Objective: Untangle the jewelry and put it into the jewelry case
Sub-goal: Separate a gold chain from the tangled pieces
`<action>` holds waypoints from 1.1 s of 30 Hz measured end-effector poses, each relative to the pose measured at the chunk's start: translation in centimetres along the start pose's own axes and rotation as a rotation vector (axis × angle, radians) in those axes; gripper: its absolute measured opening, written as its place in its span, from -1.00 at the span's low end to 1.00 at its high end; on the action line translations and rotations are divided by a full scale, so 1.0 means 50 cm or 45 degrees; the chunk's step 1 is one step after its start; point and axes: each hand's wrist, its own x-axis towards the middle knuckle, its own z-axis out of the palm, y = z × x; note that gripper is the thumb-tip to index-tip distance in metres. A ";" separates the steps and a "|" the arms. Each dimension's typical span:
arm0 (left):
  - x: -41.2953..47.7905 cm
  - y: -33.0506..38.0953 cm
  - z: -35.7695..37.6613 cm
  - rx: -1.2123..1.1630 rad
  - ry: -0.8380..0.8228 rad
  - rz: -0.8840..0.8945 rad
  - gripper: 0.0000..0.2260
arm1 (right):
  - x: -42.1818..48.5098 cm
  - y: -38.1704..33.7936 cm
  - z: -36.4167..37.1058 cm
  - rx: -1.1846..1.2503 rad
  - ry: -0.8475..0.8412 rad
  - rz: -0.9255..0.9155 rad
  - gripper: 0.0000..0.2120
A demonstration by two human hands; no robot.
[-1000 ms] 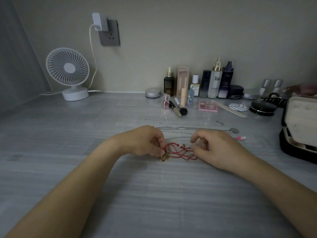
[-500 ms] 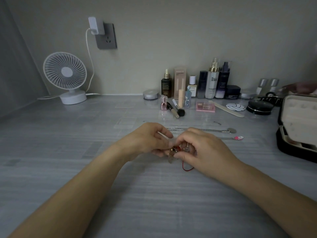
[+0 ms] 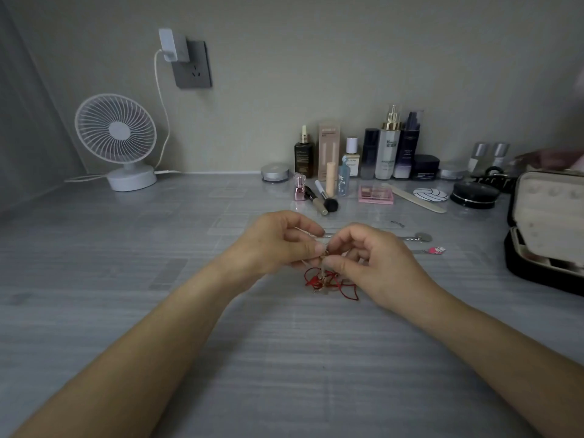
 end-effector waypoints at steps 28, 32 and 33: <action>-0.003 -0.001 0.021 0.019 0.057 -0.014 -0.87 | 0.013 -0.019 -0.044 0.514 0.058 0.210 -0.82; -0.003 0.000 0.022 0.017 0.011 -0.037 -0.83 | 0.013 -0.020 -0.045 0.525 0.053 0.185 -0.79; -0.003 -0.001 0.023 0.010 -0.015 -0.037 -0.84 | 0.012 -0.021 -0.046 0.527 0.044 0.185 -0.80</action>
